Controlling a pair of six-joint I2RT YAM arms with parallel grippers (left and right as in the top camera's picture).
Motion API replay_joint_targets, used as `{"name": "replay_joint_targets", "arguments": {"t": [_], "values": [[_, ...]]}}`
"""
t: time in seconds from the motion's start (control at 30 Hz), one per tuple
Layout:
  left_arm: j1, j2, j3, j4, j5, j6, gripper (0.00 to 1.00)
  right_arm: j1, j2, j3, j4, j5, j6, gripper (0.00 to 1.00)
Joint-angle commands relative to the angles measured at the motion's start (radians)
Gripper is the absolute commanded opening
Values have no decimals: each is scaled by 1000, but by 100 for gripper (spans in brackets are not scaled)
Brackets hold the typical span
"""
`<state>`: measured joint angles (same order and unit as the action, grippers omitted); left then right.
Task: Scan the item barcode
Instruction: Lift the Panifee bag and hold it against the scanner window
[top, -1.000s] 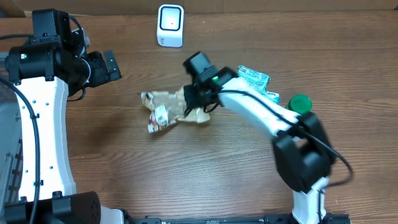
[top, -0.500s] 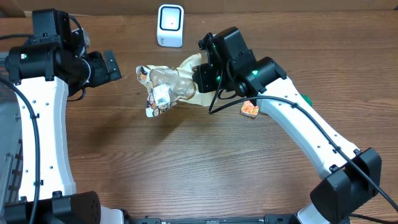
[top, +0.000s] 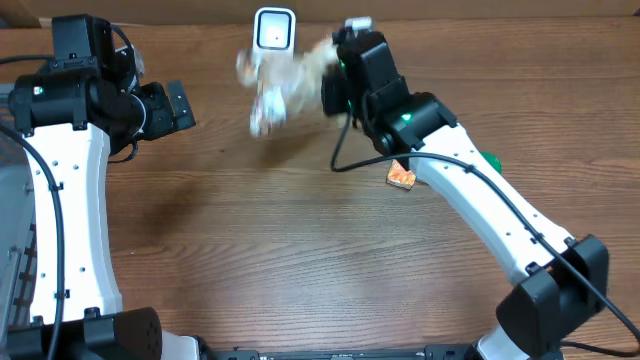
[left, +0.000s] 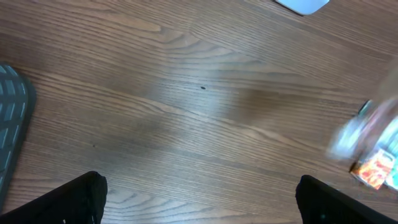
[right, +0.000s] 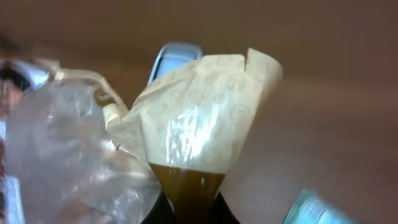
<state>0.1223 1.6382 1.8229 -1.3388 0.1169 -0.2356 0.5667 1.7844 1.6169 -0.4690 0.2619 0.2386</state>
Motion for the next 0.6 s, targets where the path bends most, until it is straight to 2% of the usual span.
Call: {"name": "replay_joint_targets", "arguments": {"t": [0.0,0.27,0.5,0.57], "values": [[2,-13,7,1,4,7,100,21,48,18,118,317,-129,4],[2,-13,7,1,4,8,100,21,187,18,608,382,-658,4],[2,-13,7,1,4,7,100,14,387,24,1184,424,-1094,4],[2,-13,7,1,4,7,100,10,452,48,1292,402,-1196,4]]}}
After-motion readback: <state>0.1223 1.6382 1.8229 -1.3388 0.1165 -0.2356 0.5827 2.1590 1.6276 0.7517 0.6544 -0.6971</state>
